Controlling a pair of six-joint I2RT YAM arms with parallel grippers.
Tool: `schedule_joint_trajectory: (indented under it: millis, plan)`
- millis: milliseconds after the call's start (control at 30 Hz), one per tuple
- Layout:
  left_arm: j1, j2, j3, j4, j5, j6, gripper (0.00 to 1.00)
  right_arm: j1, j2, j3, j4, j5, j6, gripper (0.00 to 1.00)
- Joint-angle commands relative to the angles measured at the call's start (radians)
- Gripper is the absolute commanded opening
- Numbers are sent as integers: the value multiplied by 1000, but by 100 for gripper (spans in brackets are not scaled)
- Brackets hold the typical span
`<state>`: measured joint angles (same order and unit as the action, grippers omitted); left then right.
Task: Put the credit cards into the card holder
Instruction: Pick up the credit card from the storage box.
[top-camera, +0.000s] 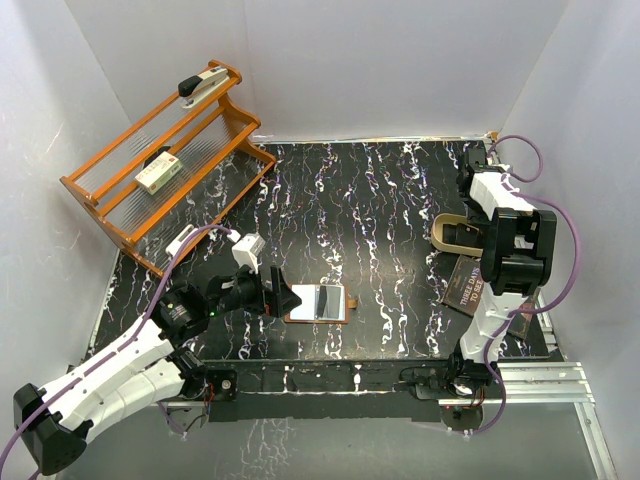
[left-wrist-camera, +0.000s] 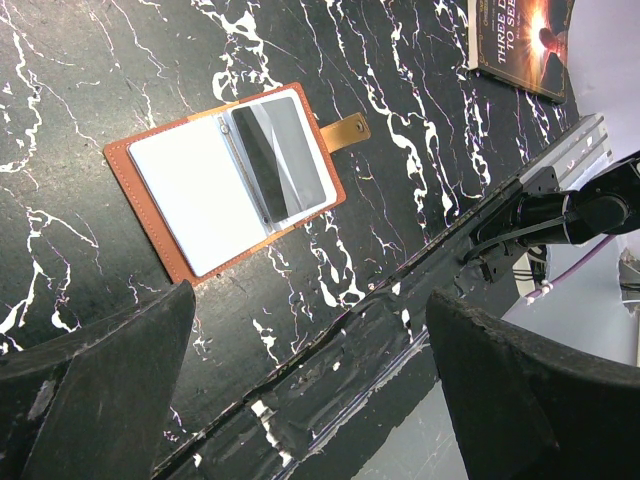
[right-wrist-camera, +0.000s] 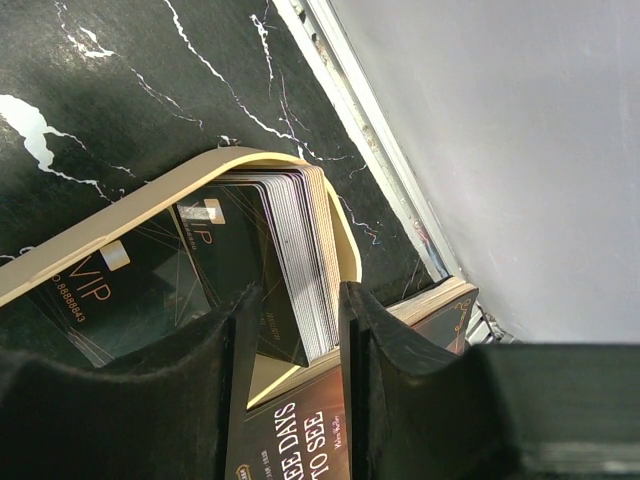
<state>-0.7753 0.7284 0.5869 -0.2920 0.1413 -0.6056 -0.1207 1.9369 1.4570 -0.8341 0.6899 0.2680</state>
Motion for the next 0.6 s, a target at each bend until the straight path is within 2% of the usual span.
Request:
schedule_joint_trajectory:
  millis: [0, 233, 467, 567]
  plan:
    - [1, -12, -9, 1, 13, 4, 98, -7, 7, 21, 15, 46, 7, 34]
    - [1, -20, -8, -1, 7, 5, 98, -12, 29, 33, 5, 40, 7, 31]
    - [1, -15, -7, 1, 9, 6, 98, -18, 44, 46, -6, 40, 3, 33]
    - [1, -16, -7, 2, 8, 6, 99, -20, 49, 52, -15, 42, 6, 30]
